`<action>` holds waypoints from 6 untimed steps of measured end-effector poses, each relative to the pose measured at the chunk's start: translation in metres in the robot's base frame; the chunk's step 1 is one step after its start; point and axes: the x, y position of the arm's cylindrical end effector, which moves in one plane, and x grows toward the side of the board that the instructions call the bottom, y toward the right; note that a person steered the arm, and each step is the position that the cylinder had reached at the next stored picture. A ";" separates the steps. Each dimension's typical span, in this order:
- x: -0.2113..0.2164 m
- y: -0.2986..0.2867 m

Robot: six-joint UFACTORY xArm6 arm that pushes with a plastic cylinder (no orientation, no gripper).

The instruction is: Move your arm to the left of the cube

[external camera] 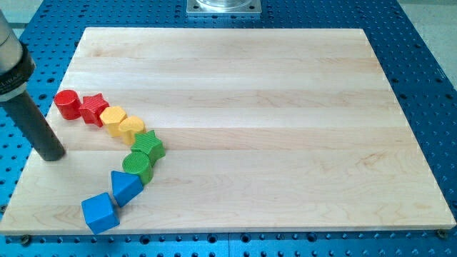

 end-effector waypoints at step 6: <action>0.087 0.014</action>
